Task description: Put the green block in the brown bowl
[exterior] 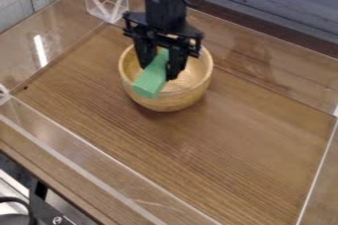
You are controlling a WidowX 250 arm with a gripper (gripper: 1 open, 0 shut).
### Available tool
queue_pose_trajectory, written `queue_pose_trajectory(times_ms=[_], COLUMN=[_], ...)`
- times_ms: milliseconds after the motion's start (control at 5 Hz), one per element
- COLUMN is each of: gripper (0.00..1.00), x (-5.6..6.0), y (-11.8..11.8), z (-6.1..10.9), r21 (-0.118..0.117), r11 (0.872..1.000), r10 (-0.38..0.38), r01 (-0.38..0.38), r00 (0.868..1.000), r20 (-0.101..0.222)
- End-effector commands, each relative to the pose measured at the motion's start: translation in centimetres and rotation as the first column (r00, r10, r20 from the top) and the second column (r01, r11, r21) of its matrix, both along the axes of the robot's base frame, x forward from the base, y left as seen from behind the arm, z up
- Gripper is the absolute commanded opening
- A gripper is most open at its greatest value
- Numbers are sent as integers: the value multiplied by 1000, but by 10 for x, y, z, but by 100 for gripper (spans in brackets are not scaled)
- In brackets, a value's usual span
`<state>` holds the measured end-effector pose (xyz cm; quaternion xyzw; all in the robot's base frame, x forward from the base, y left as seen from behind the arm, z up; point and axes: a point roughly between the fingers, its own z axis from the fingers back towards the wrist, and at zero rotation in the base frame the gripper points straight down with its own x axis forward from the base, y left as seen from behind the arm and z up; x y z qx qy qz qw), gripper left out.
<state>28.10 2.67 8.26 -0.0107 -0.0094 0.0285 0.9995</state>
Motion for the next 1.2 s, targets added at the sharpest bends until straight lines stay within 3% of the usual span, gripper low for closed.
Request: queue_pose_trajectory(times_ms=[0,400,800,1000], gripper=[0,0,0,0], x=[13,22,28,27], y=[1,19,12,15], z=[-2,-2,-4,-5], r21=[28,36,43,49], r11=[1000,999,991,996], r10=[7,-14,-132,-86], r01=[-9,10,127,80], r00=[999,995,981,984], r20=[51,101,139,153])
